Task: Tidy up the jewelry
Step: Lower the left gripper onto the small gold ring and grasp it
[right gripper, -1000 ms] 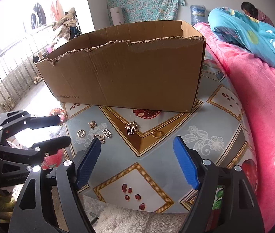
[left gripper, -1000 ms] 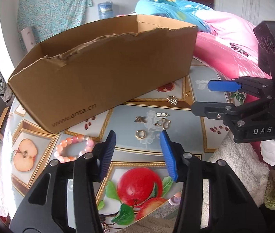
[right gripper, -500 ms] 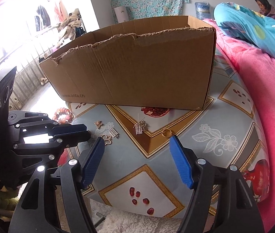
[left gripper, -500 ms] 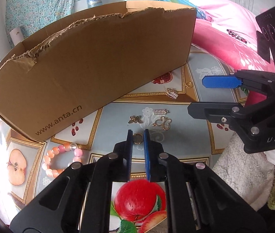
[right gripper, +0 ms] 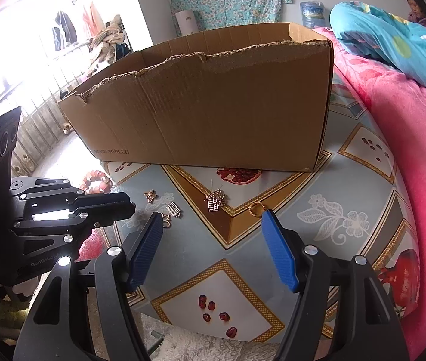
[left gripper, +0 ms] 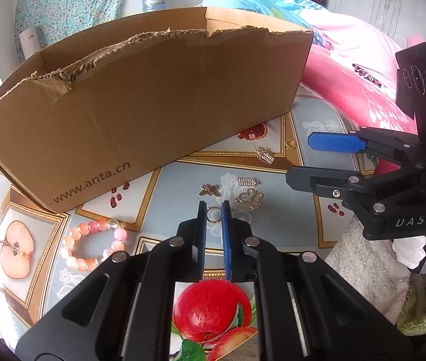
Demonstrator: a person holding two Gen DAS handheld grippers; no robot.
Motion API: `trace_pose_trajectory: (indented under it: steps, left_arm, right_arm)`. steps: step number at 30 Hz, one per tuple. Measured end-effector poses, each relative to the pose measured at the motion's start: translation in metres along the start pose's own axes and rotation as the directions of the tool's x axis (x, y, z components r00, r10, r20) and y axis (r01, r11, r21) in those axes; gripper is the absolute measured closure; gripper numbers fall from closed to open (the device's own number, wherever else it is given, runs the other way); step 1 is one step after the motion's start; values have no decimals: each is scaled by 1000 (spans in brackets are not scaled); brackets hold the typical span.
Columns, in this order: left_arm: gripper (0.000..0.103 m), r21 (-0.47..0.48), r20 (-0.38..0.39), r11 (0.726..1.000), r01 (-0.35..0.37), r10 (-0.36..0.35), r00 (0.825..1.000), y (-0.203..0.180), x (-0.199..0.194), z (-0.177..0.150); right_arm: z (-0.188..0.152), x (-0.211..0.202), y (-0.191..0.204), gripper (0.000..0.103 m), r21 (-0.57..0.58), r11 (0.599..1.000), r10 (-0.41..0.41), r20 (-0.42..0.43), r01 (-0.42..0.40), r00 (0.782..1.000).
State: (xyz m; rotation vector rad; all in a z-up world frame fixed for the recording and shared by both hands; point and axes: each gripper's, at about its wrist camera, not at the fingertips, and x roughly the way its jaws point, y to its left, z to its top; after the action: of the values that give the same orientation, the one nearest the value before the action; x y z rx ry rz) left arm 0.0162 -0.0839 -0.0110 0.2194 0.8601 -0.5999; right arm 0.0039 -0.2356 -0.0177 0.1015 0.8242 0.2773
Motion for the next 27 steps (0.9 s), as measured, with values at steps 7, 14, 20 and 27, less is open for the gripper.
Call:
trace_pose_trajectory:
  steps: [7, 14, 20, 27]
  left_arm:
    - [94, -27, 37, 1000, -15, 16, 999, 7, -15, 1]
    - [94, -40, 67, 999, -24, 27, 997, 12, -22, 1]
    - [94, -42, 76, 999, -13, 16, 997, 14, -21, 1]
    - [94, -52, 75, 999, -12, 16, 997, 16, -19, 2]
  right_arm:
    - [3, -5, 6, 42, -27, 1000, -12, 15, 13, 1000]
    - [8, -4, 2, 54, -54, 993, -103, 17, 104, 995]
    - [12, 4, -15, 68, -51, 986, -162, -9, 162, 987]
    - [12, 19, -17, 77, -58, 984, -171, -38, 169, 985]
